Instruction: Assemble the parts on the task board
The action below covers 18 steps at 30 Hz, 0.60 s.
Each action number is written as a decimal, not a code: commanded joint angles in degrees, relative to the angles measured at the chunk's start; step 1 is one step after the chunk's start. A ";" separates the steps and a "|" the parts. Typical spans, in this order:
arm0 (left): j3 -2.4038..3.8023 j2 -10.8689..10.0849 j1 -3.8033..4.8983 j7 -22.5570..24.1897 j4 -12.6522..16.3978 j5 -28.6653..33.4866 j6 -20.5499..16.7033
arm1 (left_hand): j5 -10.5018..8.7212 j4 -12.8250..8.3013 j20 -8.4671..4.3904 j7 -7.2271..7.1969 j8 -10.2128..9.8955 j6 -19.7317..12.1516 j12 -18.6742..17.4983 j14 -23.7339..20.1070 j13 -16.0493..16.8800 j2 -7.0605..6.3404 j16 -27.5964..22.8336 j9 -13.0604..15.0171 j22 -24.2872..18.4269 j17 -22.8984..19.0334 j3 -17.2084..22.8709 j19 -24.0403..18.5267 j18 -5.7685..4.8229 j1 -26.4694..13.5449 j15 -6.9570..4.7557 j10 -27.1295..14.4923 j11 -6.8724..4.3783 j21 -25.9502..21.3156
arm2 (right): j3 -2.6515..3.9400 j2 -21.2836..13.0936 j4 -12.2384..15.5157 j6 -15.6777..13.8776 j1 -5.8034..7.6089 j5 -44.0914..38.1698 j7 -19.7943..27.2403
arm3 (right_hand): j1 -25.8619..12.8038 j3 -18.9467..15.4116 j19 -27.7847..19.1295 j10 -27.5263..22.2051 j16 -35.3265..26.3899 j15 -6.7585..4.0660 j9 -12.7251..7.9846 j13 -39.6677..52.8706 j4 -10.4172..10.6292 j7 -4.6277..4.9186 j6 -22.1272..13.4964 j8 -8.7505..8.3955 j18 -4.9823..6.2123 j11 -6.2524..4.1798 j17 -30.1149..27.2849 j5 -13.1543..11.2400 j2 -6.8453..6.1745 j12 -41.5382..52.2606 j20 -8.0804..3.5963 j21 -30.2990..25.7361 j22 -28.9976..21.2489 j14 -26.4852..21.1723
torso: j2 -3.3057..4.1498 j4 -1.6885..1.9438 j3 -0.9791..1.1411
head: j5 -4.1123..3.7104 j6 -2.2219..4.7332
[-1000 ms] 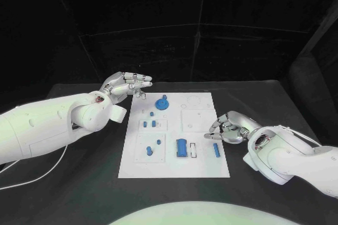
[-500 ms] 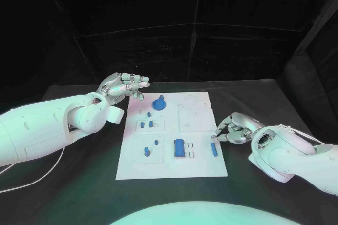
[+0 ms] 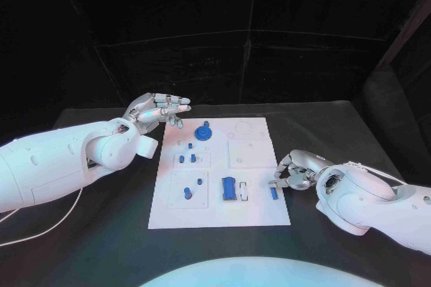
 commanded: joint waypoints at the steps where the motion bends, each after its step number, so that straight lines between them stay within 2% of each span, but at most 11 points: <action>1: 0.03 0.03 0.08 0.46 0.01 0.01 0.43 | 0.23 -0.06 0.10 0.04 0.37 -0.45 0.13 -0.31 0.01 0.11 0.32 0.01 -0.09 -0.09 -0.24 -0.30 0.76 -0.43 0.07 -0.35 -0.11 -0.36 | -0.03 0.13 0.16 2.79 0.02 -1.97 -1.13 | -0.21 -0.43 0.21 0.20 0.10 0.30 -0.10 0.61 -0.05 0.09 0.37 -0.40 -0.89 0.27 6.19 -0.33 -0.29 -0.31 0.10 0.12 3.28 4.20 | 0.02 0.02 0.02 | -0.06 -0.06; 13: 0.01 0.00 0.06 0.48 -0.14 0.01 0.62 | 0.24 -0.07 0.10 0.03 0.42 -0.45 0.20 -0.32 0.01 0.12 0.33 0.02 -0.11 -0.11 -0.27 -0.30 0.76 -0.43 0.07 -0.38 -0.12 -0.38 | -0.23 0.76 0.28 7.50 -0.06 -3.50 -2.31 | -0.49 -1.25 0.19 0.18 0.09 0.21 -0.06 0.59 0.41 -0.14 1.39 -0.64 -0.89 0.11 6.22 -1.45 -0.34 -0.43 0.05 0.10 3.30 4.19 | 0.05 0.03 -0.03 | -0.12 -0.10; 18: -0.01 -0.04 0.06 0.48 -0.15 0.01 0.70 | 0.24 -0.08 0.10 -0.02 0.50 -0.37 0.28 -0.34 0.02 0.20 0.34 0.04 -0.13 -0.13 -0.24 -0.30 0.77 -0.39 0.06 -0.33 -0.15 -0.39 | -1.28 0.86 0.52 8.50 -0.08 -4.35 -2.69 | -0.32 -1.38 0.31 0.20 0.11 0.12 0.04 0.61 0.42 -0.28 1.93 -0.59 -0.93 -0.01 6.28 -1.74 -0.24 -0.44 -0.01 0.16 3.49 4.20 | -0.02 0.07 -0.05 | -0.09 -0.15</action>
